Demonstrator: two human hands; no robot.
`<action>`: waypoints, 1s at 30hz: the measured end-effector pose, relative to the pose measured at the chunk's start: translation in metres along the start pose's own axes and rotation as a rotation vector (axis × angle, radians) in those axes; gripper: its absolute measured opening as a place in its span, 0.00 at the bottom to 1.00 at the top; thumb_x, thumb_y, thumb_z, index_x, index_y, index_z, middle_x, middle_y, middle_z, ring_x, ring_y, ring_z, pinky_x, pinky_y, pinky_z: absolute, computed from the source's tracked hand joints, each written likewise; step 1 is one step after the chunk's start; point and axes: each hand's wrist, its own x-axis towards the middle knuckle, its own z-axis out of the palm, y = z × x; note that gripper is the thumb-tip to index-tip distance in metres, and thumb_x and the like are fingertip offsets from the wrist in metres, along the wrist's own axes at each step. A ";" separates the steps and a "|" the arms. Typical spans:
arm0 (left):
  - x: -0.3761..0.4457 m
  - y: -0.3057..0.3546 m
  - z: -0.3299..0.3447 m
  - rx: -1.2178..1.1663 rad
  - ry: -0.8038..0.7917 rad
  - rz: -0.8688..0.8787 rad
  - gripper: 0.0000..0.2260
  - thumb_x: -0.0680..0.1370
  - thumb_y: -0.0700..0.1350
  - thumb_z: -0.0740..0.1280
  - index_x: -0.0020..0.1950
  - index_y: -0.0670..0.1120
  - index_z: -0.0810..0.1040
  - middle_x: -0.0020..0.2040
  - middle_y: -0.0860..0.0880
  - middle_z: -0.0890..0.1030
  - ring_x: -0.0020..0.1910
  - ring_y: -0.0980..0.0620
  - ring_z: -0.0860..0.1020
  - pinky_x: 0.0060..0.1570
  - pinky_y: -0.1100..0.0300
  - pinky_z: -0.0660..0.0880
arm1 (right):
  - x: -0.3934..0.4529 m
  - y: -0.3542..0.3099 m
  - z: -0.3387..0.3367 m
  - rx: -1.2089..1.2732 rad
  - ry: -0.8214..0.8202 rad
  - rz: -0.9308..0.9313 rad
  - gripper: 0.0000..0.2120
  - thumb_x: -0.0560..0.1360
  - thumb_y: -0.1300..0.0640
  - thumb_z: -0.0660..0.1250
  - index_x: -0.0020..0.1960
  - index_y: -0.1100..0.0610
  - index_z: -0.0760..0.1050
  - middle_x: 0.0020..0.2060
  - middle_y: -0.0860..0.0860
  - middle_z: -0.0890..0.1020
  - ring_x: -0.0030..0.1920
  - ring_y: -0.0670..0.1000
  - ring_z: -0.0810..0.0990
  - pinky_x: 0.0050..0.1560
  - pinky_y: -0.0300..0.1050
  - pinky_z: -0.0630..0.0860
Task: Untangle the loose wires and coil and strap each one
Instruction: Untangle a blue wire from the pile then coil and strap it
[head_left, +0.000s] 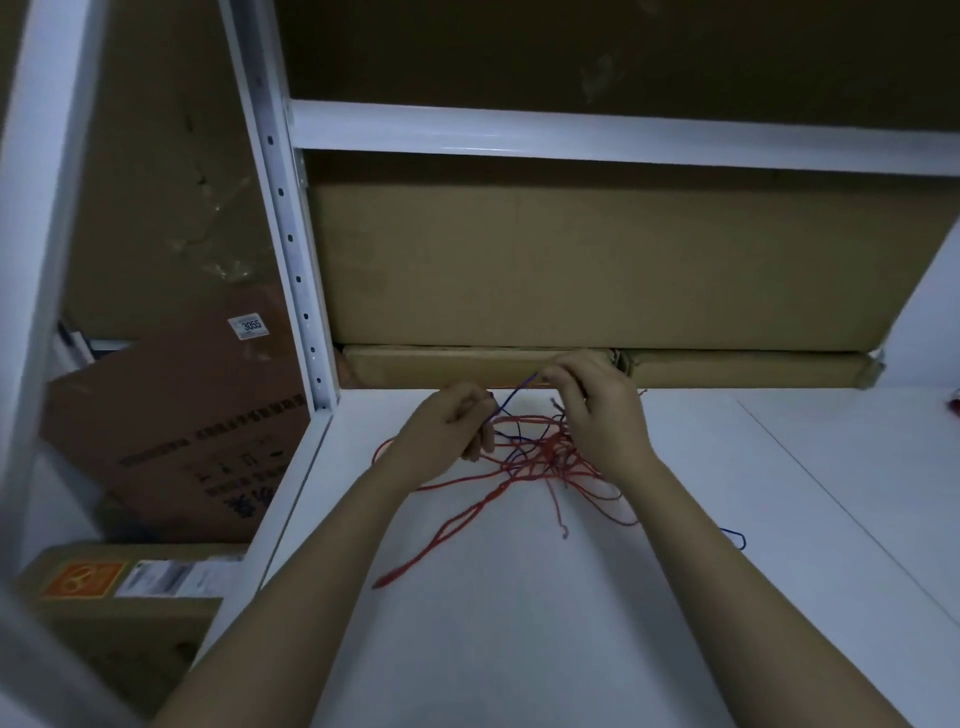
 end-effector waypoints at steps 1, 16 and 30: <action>-0.003 0.004 0.001 -0.089 -0.014 -0.013 0.11 0.83 0.39 0.55 0.44 0.42 0.74 0.29 0.50 0.77 0.24 0.56 0.70 0.28 0.65 0.67 | 0.005 0.005 0.001 0.063 -0.009 0.074 0.08 0.78 0.61 0.64 0.44 0.58 0.81 0.38 0.47 0.80 0.40 0.47 0.74 0.41 0.37 0.69; 0.009 0.024 -0.010 -0.983 0.235 -0.092 0.12 0.84 0.42 0.53 0.49 0.39 0.74 0.32 0.51 0.80 0.26 0.60 0.74 0.27 0.70 0.71 | -0.014 0.038 0.040 0.121 -0.802 0.347 0.11 0.81 0.54 0.58 0.56 0.52 0.78 0.44 0.43 0.77 0.44 0.41 0.74 0.45 0.35 0.69; 0.025 -0.006 0.012 1.140 -0.142 0.032 0.09 0.80 0.41 0.57 0.59 0.42 0.71 0.45 0.45 0.79 0.36 0.51 0.70 0.33 0.61 0.64 | -0.034 0.036 0.034 0.048 -0.793 0.328 0.08 0.76 0.56 0.68 0.55 0.51 0.79 0.46 0.42 0.79 0.45 0.42 0.77 0.45 0.28 0.70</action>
